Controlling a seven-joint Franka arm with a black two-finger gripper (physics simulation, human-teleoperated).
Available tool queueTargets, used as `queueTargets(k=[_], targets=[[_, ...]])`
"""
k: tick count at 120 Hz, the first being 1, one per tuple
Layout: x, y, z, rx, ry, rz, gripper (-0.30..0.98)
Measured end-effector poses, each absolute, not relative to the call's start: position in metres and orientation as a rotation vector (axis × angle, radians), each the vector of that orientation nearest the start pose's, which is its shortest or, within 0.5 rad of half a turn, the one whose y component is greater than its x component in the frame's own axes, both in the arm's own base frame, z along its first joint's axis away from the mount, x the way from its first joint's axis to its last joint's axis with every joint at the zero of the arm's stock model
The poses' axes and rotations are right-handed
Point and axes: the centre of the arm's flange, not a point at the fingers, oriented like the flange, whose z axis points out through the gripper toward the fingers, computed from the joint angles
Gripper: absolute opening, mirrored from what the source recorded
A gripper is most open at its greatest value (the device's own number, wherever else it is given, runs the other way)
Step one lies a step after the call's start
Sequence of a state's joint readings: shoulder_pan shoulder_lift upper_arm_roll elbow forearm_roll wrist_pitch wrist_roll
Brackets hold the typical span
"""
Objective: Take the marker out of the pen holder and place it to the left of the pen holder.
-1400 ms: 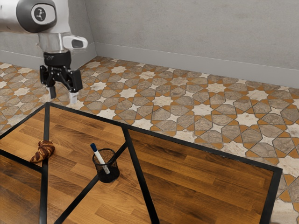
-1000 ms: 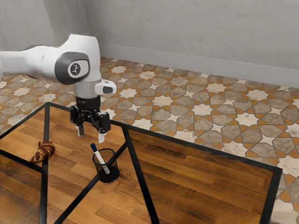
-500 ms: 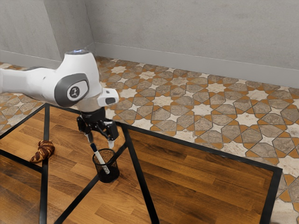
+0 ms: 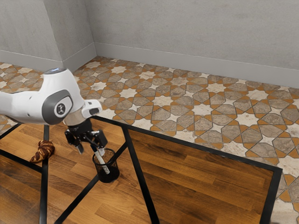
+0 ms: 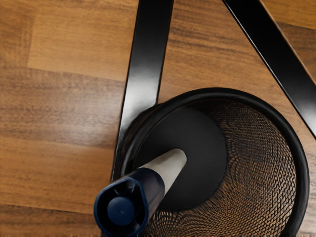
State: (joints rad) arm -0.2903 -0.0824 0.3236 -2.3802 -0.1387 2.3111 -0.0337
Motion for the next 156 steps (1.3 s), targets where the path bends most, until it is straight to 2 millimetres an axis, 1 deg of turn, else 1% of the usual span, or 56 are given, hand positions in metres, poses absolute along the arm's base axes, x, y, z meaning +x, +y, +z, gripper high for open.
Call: queueTargets(k=[10,22,33,47,70,108,116,131,138,147,156], targets=[[0.481,0.011,0.344,-3.263,-0.243,0.009,0.67],[0.48,0.009,0.341,-3.265,-0.224,0.005,0.67],[0.48,0.01,0.345,-3.269,-0.216,-0.017,0.67],[0.486,0.02,0.348,-3.264,-0.229,-0.04,0.67],[0.5,0.019,0.353,-3.255,-0.205,-0.07,0.67],[0.502,0.02,0.353,-3.255,-0.188,-0.076,0.66],[0.502,0.02,0.353,-3.255,-0.185,-0.076,0.56],[0.502,0.019,0.352,-3.256,-0.179,-0.075,0.28],[0.501,0.019,0.352,-3.257,-0.179,-0.073,0.18],[0.501,0.019,0.351,-3.261,-0.186,-0.071,0.08],[0.501,0.019,0.352,-3.263,-0.189,-0.073,0.02]])
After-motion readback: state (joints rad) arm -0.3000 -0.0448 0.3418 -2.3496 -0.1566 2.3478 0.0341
